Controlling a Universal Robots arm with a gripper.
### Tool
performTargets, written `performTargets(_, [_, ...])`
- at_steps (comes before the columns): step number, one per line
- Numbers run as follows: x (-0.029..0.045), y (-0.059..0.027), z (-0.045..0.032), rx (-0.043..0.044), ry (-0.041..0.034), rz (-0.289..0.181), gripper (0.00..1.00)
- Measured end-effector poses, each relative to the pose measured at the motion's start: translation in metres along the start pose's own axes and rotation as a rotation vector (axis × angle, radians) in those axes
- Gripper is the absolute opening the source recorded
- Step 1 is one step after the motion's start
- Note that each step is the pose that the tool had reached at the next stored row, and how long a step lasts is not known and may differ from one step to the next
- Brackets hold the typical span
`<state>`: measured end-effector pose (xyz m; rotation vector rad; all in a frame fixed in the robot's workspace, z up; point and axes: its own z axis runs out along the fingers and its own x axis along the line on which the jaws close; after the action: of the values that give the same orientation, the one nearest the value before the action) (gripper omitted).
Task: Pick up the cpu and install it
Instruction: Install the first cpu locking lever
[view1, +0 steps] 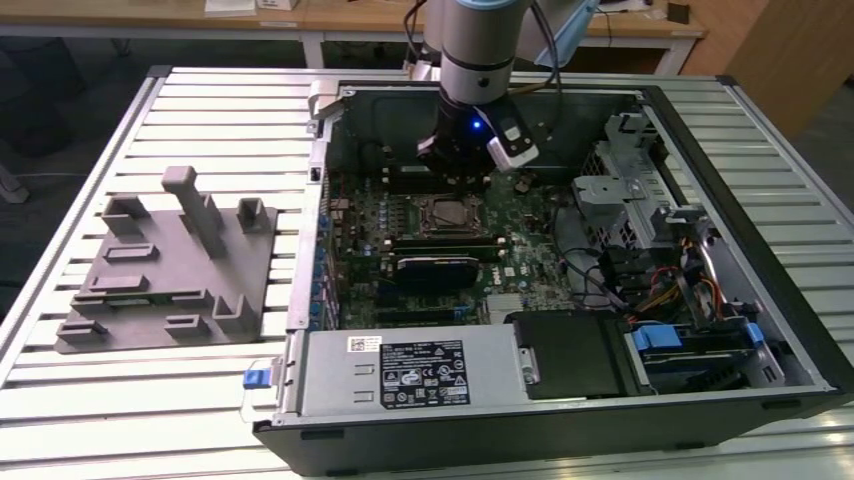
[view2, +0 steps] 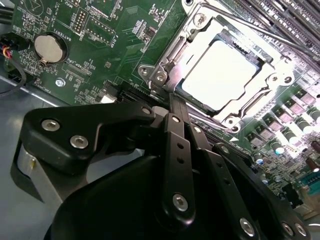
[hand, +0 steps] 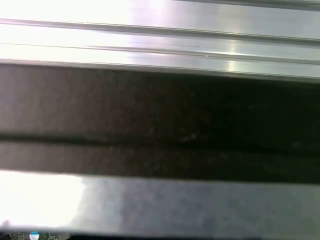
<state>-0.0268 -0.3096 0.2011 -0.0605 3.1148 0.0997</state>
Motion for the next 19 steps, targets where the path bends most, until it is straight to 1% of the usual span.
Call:
performTargets(9, [-0.0004, -0.0005, 0.0041, 0.0089, 0.0011, 0.0, 0.11])
performTargets(12, [-0.0006, -0.0004, 0.0044, 0.0083, 0.0005, 0.0, 0.11])
performTargets(14, [-0.0008, 0.0, 0.0032, 0.0063, -0.0007, 0.0, 0.11])
performTargets(17, [-0.0007, -0.0001, 0.0006, 0.0081, 0.0005, 0.0, 0.11])
performTargets(18, [-0.0008, 0.0, 0.0007, 0.009, 0.0004, 0.0, 0.11])
performTargets(19, [-0.0008, 0.0, 0.0008, 0.0133, 0.0005, 0.0, 0.11])
